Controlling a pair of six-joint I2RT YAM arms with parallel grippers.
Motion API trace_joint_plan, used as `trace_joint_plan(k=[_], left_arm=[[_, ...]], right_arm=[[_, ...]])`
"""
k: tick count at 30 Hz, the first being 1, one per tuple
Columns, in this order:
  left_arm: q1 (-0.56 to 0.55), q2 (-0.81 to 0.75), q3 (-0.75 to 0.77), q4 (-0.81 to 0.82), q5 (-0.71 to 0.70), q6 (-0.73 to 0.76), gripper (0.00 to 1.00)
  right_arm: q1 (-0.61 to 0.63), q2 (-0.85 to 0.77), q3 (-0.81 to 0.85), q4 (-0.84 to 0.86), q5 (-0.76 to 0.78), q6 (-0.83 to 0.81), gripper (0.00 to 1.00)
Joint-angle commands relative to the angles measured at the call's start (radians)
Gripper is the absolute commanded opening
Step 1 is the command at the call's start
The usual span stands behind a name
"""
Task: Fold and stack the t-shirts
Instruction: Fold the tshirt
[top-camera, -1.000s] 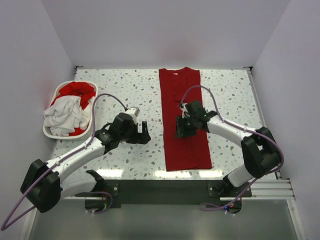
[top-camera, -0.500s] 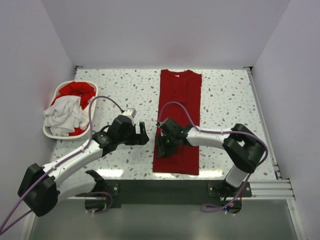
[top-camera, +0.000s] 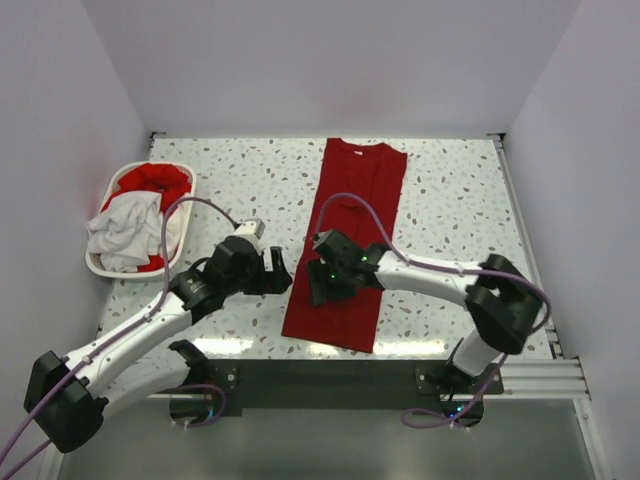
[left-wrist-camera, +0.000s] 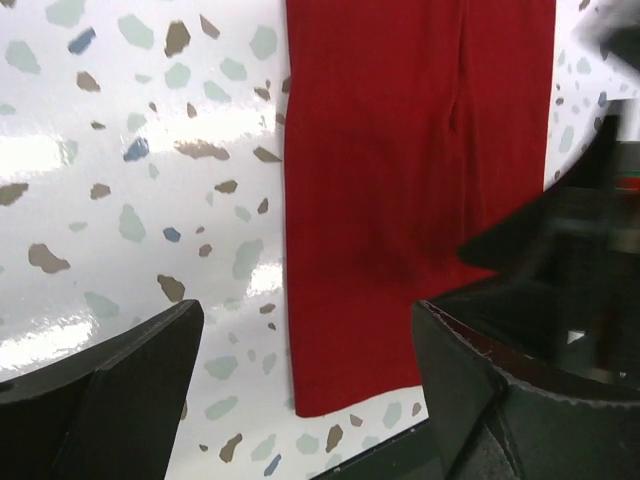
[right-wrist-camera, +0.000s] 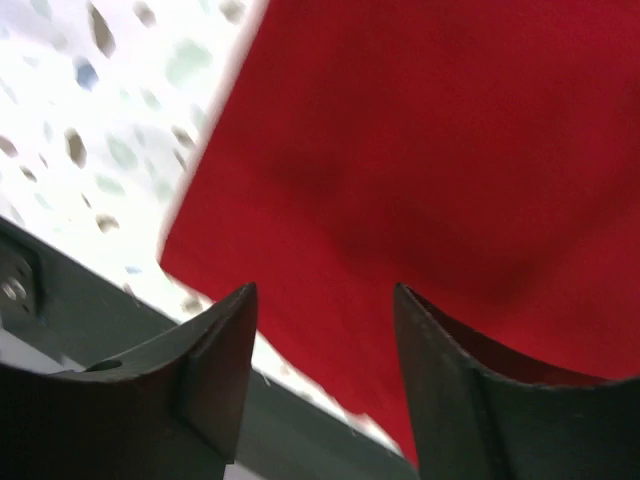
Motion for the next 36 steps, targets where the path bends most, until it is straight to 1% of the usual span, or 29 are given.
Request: trace_joint_plan(k=[1, 3, 4, 7, 9, 12, 13, 16, 22, 26, 28, 29, 31, 32, 34, 35, 36], left_arm=[[-0.026, 0.002, -0.017, -0.039, 0.044, -0.034, 0.89], [-0.06, 0.016, -0.028, -0.048, 0.049, -0.048, 0.85], [-0.073, 0.029, -0.033, -0.054, 0.047, -0.063, 0.83], [-0.139, 0.062, -0.037, -0.062, 0.043, -0.091, 0.82], [-0.184, 0.083, -0.037, -0.068, 0.029, -0.112, 0.81], [-0.231, 0.137, -0.036, -0.068, 0.02, -0.134, 0.75], [-0.239, 0.17, -0.03, -0.071, 0.02, -0.137, 0.71], [-0.261, 0.218, -0.013, -0.079, 0.011, -0.14, 0.64], [-0.277, 0.25, -0.002, -0.071, 0.012, -0.137, 0.64], [-0.281, 0.258, -0.008, -0.062, 0.023, -0.138, 0.63], [-0.282, 0.267, -0.014, -0.056, 0.034, -0.138, 0.61], [-0.284, 0.272, -0.014, -0.053, 0.037, -0.138, 0.61], [-0.287, 0.281, -0.014, -0.054, 0.046, -0.135, 0.6], [-0.288, 0.284, -0.014, -0.056, 0.047, -0.137, 0.59], [-0.291, 0.287, -0.014, -0.056, 0.049, -0.137, 0.57], [-0.291, 0.289, -0.014, -0.057, 0.049, -0.135, 0.57], [-0.291, 0.295, -0.016, -0.057, 0.049, -0.134, 0.55]], right_arm=[[0.0, -0.252, -0.109, -0.166, 0.136, 0.053, 0.61], [-0.001, -0.343, -0.191, -0.245, 0.168, 0.106, 0.65], [0.0, -0.416, -0.217, -0.27, 0.188, 0.119, 0.67], [0.0, -0.53, -0.299, -0.33, 0.166, 0.165, 0.66], [-0.001, -0.566, -0.355, -0.347, 0.152, 0.199, 0.65], [0.002, -0.628, -0.442, -0.311, 0.113, 0.245, 0.63], [0.0, -0.638, -0.461, -0.292, 0.094, 0.257, 0.62], [0.0, -0.629, -0.511, -0.208, 0.054, 0.276, 0.57], [0.0, -0.54, -0.583, -0.036, -0.022, 0.312, 0.52], [0.0, -0.506, -0.587, -0.022, -0.028, 0.314, 0.48], [0.0, -0.501, -0.589, -0.025, -0.026, 0.317, 0.45], [0.0, -0.501, -0.59, -0.034, -0.026, 0.319, 0.39], [0.0, -0.504, -0.592, -0.053, -0.025, 0.314, 0.33], [0.0, -0.507, -0.592, -0.074, -0.022, 0.309, 0.28], [0.002, -0.527, -0.594, -0.086, -0.014, 0.308, 0.24], [0.0, -0.535, -0.597, -0.091, -0.012, 0.311, 0.2], [0.0, -0.541, -0.6, -0.091, -0.009, 0.312, 0.17]])
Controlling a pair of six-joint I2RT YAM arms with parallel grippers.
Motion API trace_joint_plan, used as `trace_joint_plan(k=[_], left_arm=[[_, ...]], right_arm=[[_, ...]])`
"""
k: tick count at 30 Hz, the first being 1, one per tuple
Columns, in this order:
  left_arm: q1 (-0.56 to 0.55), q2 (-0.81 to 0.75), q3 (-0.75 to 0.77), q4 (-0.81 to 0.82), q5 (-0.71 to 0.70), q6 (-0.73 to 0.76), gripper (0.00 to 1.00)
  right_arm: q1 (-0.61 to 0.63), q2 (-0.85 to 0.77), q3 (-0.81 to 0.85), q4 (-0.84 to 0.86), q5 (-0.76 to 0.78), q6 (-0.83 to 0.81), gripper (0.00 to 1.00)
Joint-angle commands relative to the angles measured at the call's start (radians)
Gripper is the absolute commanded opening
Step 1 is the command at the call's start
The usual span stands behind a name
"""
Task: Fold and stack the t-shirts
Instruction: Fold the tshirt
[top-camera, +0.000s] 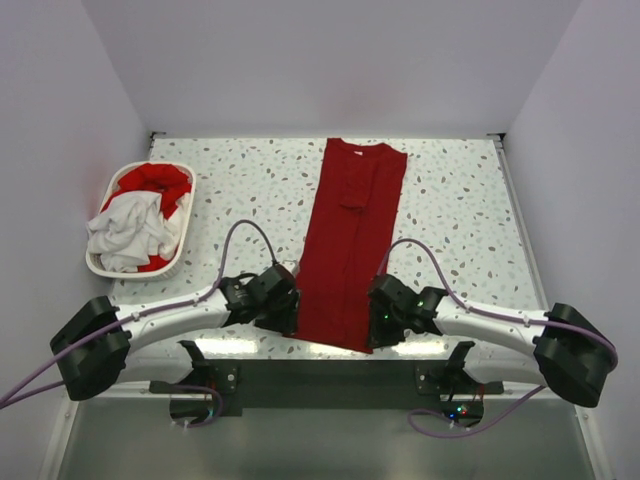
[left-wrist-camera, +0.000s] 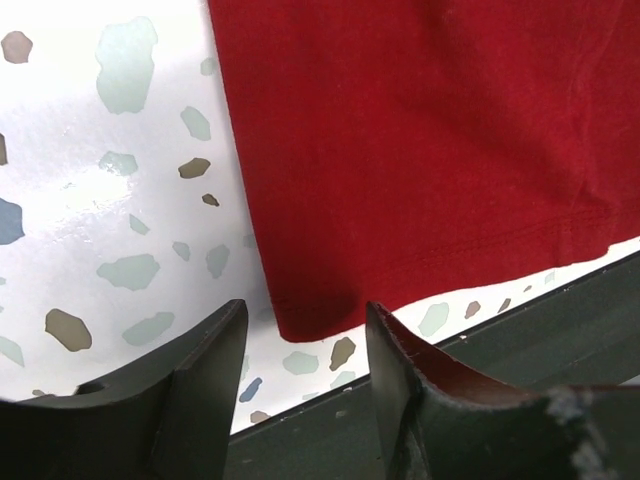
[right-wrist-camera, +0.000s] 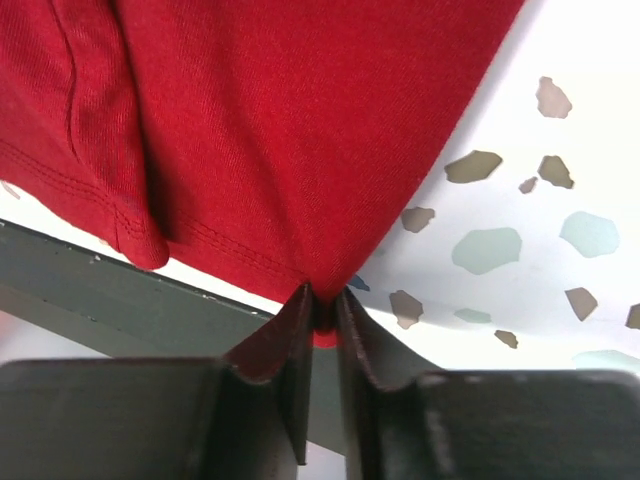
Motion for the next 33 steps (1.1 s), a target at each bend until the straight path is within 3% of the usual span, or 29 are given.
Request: trace_joint_plan(k=[1, 5, 17, 20, 28, 33], left_arm=[[-0.007, 0.009, 0.019, 0.017, 0.011, -0.014, 0.54], [-0.011, 0.026, 0.022, 0.017, 0.013, -0.015, 0.5], [-0.013, 0.073, 0.039, 0.021, -0.039, -0.029, 0.39], [-0.014, 0.101, 0.047, 0.015, -0.023, -0.022, 0.34], [-0.028, 0.099, 0.033, -0.041, 0.005, -0.014, 0.02], [-0.068, 0.043, 0.004, -0.121, 0.013, -0.028, 0.0]], right_arm=[[0.004, -0.024, -0.026, -0.03, 0.019, 0.012, 0.15], [0.004, -0.021, -0.026, -0.026, 0.013, 0.008, 0.07], [0.004, -0.012, -0.039, 0.006, -0.007, 0.0, 0.05], [0.002, -0.01, -0.036, 0.005, -0.01, -0.003, 0.05], [0.004, -0.018, -0.009, -0.058, -0.024, -0.054, 0.0], [0.004, -0.082, -0.021, -0.144, -0.07, -0.092, 0.0]])
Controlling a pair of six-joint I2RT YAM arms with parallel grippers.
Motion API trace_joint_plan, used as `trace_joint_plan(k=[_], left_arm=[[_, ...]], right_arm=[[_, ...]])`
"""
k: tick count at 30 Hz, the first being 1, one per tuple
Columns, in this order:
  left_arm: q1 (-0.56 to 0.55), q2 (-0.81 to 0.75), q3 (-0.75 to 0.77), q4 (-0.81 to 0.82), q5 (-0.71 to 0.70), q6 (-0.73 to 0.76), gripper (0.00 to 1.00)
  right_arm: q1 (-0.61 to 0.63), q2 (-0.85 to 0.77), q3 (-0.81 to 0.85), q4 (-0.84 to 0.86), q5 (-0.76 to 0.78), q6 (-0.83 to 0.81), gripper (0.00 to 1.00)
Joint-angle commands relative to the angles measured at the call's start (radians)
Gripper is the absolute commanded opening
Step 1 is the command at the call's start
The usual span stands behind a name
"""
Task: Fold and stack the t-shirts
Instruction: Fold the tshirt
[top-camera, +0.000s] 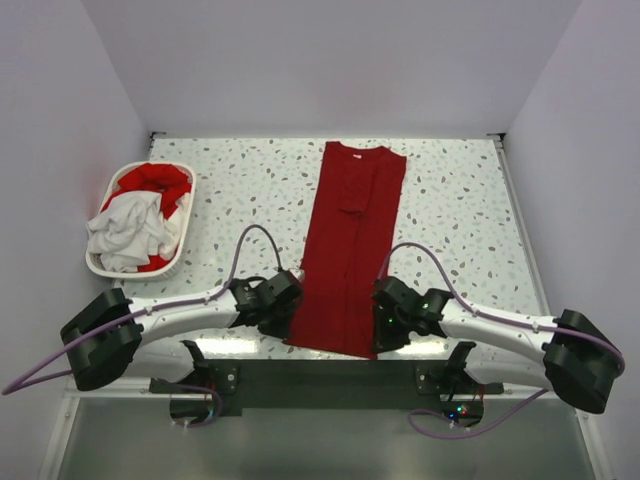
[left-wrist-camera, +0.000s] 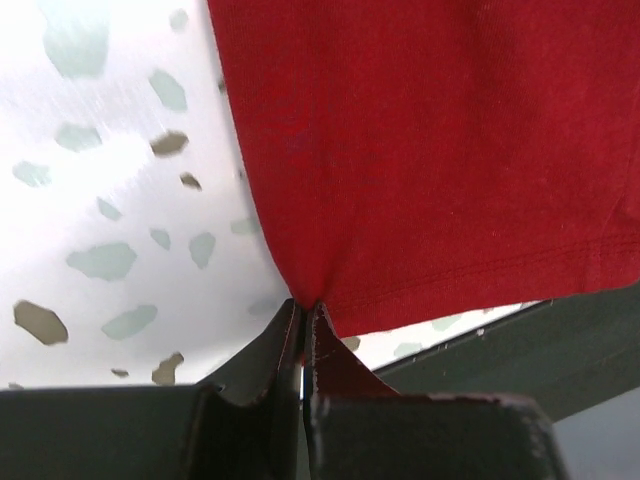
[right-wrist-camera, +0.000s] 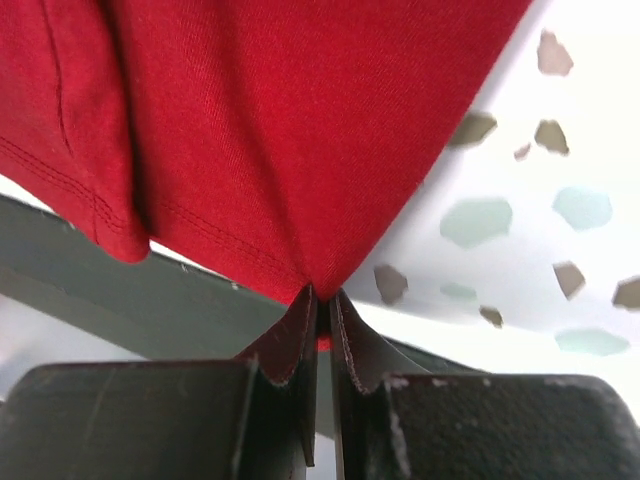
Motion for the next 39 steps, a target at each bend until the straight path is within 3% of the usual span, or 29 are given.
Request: trace_joint_plan(k=[1, 8, 13, 21, 31, 39], left_arm=[[-0.037, -0.05, -0.029, -0.102, 0.012, -0.017, 0.0], [-0.08, -0.084, -0.003, -0.133, 0.05, -0.033, 0.0], [-0.03, -0.039, 0.135, -0.119, 0.02, 0.033, 0.0], [0.206, 0.117, 0.365, -0.038, -0.072, 0.216, 0.0], [0.334, 0.283, 0.596, 0.089, -0.19, 0.352, 0.0], [0.385, 0.448, 0.718, 0.174, -0.217, 0.417, 0.0]], right_arm=[[0.005, -0.053, -0.013, -0.122, -0.055, -0.05, 0.0], [0.005, -0.096, 0.009, -0.184, -0.167, -0.1, 0.0], [-0.027, -0.064, 0.173, -0.305, 0.11, -0.177, 0.0], [-0.336, 0.029, 0.322, -0.21, 0.123, -0.369, 0.0], [-0.519, 0.241, 0.581, -0.11, 0.123, -0.51, 0.0], [-0.611, 0.361, 0.658, -0.052, 0.105, -0.533, 0.0]])
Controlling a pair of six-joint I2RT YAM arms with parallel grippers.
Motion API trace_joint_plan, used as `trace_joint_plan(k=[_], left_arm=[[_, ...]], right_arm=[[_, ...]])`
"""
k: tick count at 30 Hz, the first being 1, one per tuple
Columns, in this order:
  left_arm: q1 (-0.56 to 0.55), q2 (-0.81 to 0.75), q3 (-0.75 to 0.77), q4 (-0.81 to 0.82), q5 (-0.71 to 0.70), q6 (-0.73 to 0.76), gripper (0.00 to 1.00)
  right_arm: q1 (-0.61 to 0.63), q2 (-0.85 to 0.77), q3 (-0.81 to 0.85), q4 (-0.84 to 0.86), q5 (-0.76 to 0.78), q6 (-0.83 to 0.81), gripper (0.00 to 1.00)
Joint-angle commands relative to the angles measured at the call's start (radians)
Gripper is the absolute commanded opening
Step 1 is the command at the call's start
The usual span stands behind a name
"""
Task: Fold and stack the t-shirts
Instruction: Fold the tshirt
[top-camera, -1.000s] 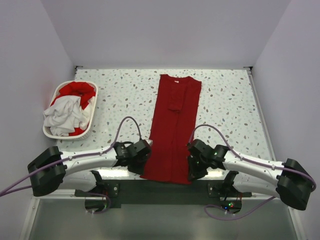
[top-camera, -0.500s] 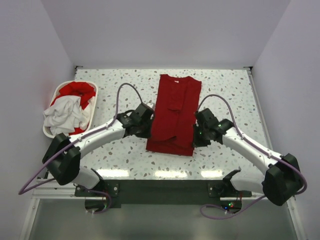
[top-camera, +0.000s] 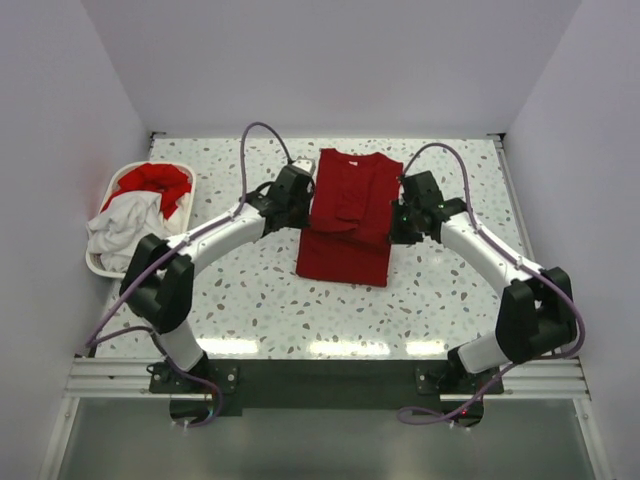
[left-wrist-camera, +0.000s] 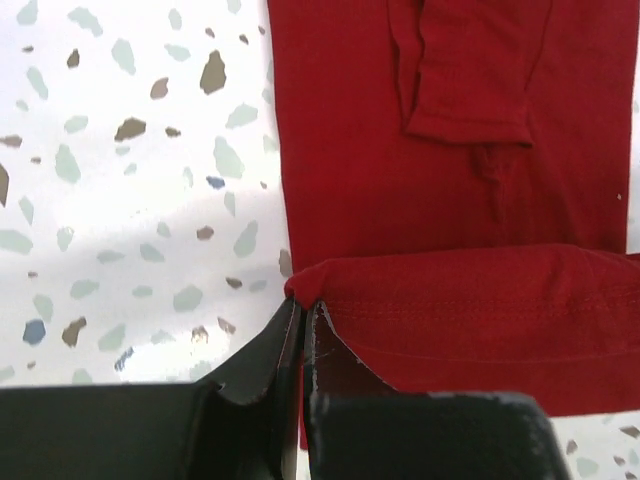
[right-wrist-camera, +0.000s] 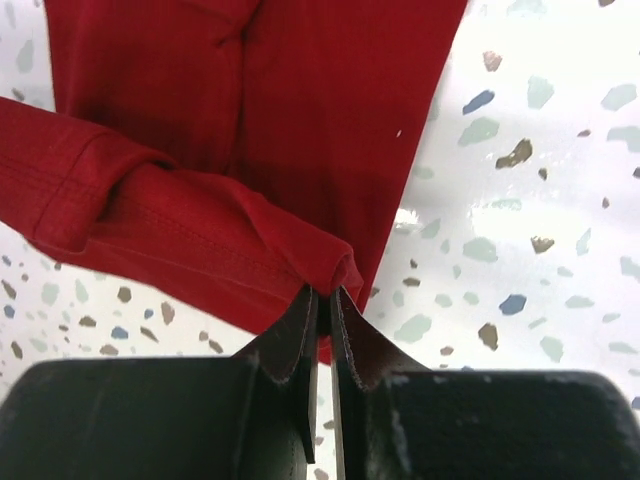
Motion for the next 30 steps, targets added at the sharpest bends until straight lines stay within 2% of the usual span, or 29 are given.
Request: trace_joint_plan(k=[1, 8, 15, 17, 18, 19, 22, 24, 29, 30], left_arm=[[0.02, 0.068, 0.07, 0.074, -0.055, 0.069, 0.0], [0.023, 0.176, 0.092, 0.115, -0.052, 0.069, 0.0], [0.023, 0.213, 0.092, 0.135, -0.098, 0.068, 0.0], [0.023, 0.217, 0.09, 0.14, -0.104, 0.065, 0.06], [0.023, 0.219, 0.089, 0.143, -0.105, 0.065, 0.1], [0.023, 0.219, 0.089, 0.14, -0.104, 0.065, 0.21], [0.021, 0.19, 0.081, 0.12, -0.11, 0.048, 0.4], [0.012, 0.152, 0.048, 0.123, -0.131, 0.032, 0.48], [-0.074, -0.002, -0.038, 0.138, -0.208, -0.014, 0.5], [-0.092, -0.019, -0.073, 0.141, -0.216, -0.041, 0.47]], right_arm=[[-0.031, 0.05, 0.039, 0.038, 0.021, -0.041, 0.0], [-0.076, 0.108, -0.009, 0.093, 0.014, -0.035, 0.0], [-0.077, 0.185, 0.013, 0.137, 0.015, -0.054, 0.0], [-0.077, 0.195, 0.021, 0.142, 0.015, -0.058, 0.0], [-0.077, 0.206, 0.028, 0.139, 0.018, -0.064, 0.06], [-0.077, 0.206, 0.033, 0.13, 0.024, -0.069, 0.1], [-0.077, 0.168, 0.036, 0.113, 0.037, -0.084, 0.24], [-0.068, 0.128, 0.022, 0.111, 0.037, -0.089, 0.3], [0.002, -0.016, -0.015, 0.149, 0.06, -0.103, 0.31], [0.015, -0.025, -0.03, 0.177, 0.049, -0.106, 0.3]])
